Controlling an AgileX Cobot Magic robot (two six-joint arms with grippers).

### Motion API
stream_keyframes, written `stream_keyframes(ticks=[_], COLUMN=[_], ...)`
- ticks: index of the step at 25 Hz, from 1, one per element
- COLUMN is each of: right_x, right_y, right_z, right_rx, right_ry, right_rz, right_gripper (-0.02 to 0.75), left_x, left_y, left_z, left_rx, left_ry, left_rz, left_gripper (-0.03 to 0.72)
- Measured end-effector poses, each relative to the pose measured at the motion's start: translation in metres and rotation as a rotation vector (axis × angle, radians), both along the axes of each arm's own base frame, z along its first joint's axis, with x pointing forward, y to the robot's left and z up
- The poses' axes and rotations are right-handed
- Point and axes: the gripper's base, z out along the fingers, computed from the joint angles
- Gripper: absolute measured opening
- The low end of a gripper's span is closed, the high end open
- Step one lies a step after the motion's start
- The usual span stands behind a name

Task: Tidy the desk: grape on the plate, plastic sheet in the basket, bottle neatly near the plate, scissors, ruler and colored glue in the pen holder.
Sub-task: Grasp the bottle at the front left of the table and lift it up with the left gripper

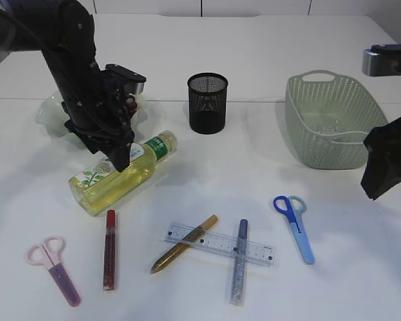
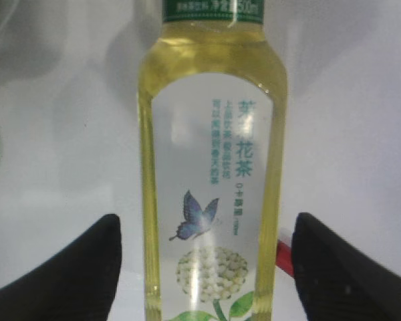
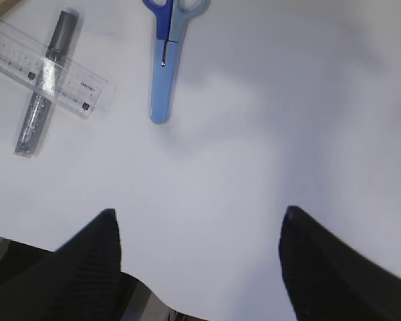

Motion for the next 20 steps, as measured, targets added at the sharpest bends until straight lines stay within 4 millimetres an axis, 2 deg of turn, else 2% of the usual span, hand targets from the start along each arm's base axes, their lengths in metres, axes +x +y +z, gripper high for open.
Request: stream_keyframes(ticks=[12,20], right_x=[0.000,0.000], right_y=[0.000,0.000], right_z=[0.000,0.000], right_rx=[0.001,0.001], right_ry=[-0.004,-0.004], right_rz=[0.000,0.000], right_gripper=[0.575,0.575], left_x=[0.004,0.006], left_y=[0.000,-0.001], left_z=[-0.001,-0.028], left_rx=[0.001,0.021], left_ry=[-0.035,0.020], left_rz=[-0.003,-0.004], left_gripper=[0.582,0.583])
